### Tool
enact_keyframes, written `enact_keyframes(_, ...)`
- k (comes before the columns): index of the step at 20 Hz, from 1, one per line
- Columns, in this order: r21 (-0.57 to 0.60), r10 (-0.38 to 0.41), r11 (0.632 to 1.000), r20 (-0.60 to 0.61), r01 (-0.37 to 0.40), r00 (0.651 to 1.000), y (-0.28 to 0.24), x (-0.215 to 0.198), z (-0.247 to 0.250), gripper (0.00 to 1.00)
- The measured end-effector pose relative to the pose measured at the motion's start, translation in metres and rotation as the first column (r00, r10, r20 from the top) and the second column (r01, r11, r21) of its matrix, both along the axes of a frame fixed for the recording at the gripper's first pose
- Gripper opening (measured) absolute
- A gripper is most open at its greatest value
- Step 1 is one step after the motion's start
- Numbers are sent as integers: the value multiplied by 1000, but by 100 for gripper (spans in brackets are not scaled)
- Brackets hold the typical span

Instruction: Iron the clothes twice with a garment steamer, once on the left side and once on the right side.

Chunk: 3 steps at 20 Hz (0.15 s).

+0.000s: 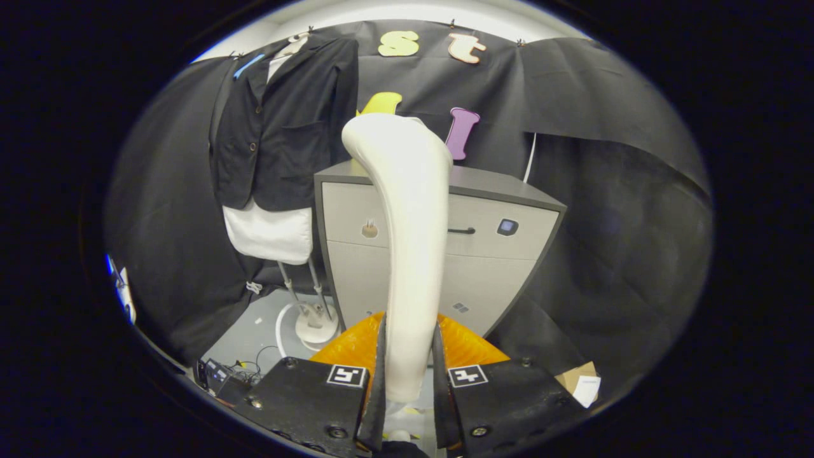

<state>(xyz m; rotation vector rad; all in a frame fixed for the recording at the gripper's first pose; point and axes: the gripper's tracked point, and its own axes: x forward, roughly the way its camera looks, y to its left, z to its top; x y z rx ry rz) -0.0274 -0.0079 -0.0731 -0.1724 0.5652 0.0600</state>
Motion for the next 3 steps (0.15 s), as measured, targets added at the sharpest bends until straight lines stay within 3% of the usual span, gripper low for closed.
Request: enact_keyframes(3,2,3,1000,1,-3,1000,-2,-2,1,34)
